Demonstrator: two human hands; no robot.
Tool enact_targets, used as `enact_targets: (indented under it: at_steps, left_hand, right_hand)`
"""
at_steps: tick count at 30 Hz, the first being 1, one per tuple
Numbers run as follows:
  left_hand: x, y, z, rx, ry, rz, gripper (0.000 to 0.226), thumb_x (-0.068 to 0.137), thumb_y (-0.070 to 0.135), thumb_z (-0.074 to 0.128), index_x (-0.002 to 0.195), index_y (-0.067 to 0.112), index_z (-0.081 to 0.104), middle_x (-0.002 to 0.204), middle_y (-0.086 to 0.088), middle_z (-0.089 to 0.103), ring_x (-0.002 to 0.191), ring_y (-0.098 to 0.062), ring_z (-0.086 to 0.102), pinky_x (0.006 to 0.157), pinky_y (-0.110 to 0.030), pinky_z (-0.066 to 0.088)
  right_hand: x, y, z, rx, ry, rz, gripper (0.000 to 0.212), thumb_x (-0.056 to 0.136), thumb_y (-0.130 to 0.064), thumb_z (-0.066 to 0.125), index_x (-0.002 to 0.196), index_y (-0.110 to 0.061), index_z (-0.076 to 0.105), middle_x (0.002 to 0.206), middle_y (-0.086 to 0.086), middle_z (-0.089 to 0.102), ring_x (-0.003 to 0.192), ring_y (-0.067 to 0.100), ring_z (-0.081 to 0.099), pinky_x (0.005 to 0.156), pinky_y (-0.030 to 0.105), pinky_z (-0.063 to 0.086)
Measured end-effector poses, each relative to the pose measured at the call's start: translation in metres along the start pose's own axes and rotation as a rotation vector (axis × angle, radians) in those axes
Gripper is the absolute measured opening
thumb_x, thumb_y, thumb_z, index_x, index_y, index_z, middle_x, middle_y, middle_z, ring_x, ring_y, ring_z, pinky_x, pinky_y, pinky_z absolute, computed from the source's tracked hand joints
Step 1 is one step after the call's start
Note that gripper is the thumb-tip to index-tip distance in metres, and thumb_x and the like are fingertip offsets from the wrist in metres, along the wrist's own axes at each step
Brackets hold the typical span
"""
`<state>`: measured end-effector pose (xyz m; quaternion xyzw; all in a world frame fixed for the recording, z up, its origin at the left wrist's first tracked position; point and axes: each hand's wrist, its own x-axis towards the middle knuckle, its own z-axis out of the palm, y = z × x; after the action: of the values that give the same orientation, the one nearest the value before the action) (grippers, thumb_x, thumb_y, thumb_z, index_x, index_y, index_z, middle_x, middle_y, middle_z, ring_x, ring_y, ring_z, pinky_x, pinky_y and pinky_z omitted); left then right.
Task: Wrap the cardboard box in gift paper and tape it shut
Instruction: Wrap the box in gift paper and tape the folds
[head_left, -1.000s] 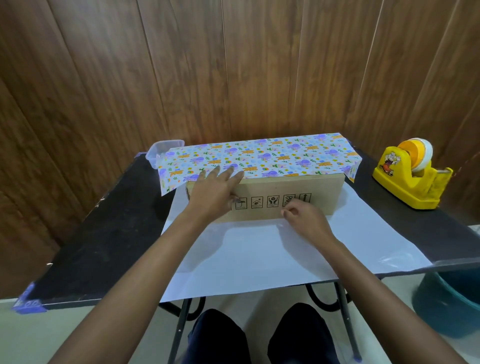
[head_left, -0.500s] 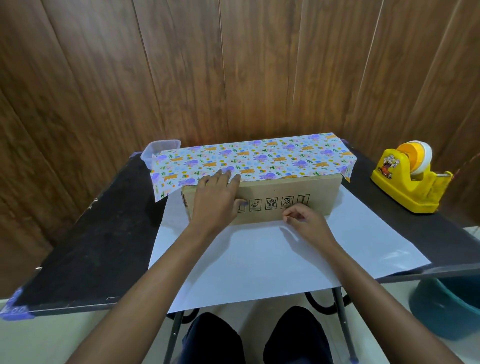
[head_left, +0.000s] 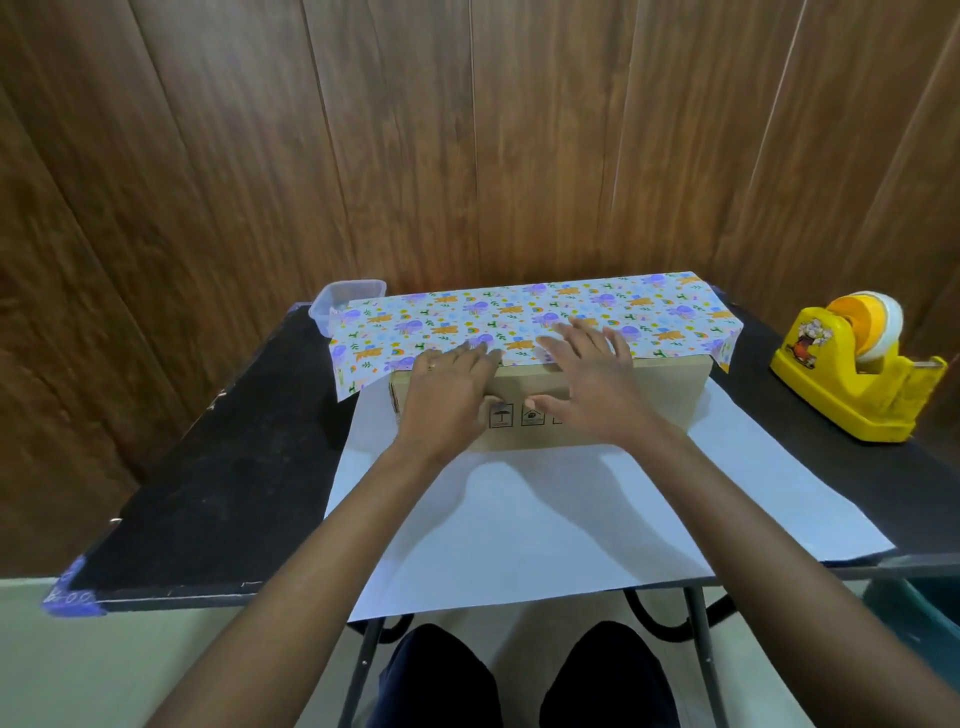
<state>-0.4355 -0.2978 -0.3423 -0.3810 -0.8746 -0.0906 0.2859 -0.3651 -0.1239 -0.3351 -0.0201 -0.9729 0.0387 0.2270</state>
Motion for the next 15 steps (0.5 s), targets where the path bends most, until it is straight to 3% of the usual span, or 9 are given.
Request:
enact_targets:
  at_steps: [2, 6, 9, 12, 15]
  left_hand:
    - [-0.007, -0.011, -0.002, -0.099, 0.057, -0.088, 0.051, 0.085, 0.034, 0.063, 0.132, 0.017, 0.049, 0.134, -0.001, 0.053, 0.127, -0.02, 0.044, 0.104, -0.036, 0.02]
    - [-0.021, -0.027, -0.002, -0.255, 0.144, -0.345, 0.061, 0.076, 0.041, 0.073, 0.128, 0.013, 0.056, 0.141, -0.007, 0.044, 0.136, -0.028, 0.031, 0.11, -0.043, 0.02]
    - [-0.023, -0.033, 0.0, -0.304, 0.087, -0.314, 0.063, 0.078, 0.052, 0.063, 0.126, 0.011, 0.058, 0.136, -0.009, 0.05, 0.136, -0.03, 0.033, 0.114, -0.047, 0.019]
    - [-0.024, -0.035, 0.0, -0.167, 0.057, -0.242, 0.07, 0.079, 0.062, 0.041, 0.118, 0.009, 0.064, 0.118, -0.009, 0.062, 0.119, -0.031, 0.052, 0.11, -0.054, 0.022]
    - [-0.024, -0.034, -0.001, -0.086, 0.075, -0.211, 0.065, 0.08, 0.059, 0.04, 0.109, 0.008, 0.068, 0.107, -0.008, 0.066, 0.104, -0.029, 0.062, 0.106, -0.059, 0.025]
  right_hand:
    - [0.005, 0.005, 0.001, -0.033, -0.079, -0.002, 0.066, 0.087, -0.055, 0.052, 0.144, -0.027, 0.034, 0.153, -0.006, 0.029, 0.143, 0.011, 0.02, 0.115, 0.037, 0.004]
    - [0.007, 0.007, -0.004, 0.019, -0.049, 0.001, 0.06, 0.087, -0.052, 0.054, 0.14, -0.028, 0.041, 0.148, -0.008, 0.038, 0.137, 0.012, 0.031, 0.11, 0.034, 0.015]
    - [0.008, 0.009, -0.009, 0.052, -0.06, -0.006, 0.055, 0.087, -0.049, 0.057, 0.137, -0.028, 0.047, 0.142, -0.01, 0.045, 0.132, 0.013, 0.037, 0.108, 0.032, 0.017]
    - [0.01, 0.015, -0.015, 0.131, -0.092, -0.011, 0.053, 0.085, -0.045, 0.061, 0.133, -0.027, 0.051, 0.139, -0.01, 0.049, 0.131, 0.012, 0.039, 0.105, 0.029, 0.019]
    - [0.012, 0.024, -0.022, 0.159, -0.155, -0.014, 0.053, 0.082, -0.044, 0.065, 0.132, -0.032, 0.052, 0.14, -0.014, 0.048, 0.135, 0.013, 0.033, 0.108, 0.031, 0.016]
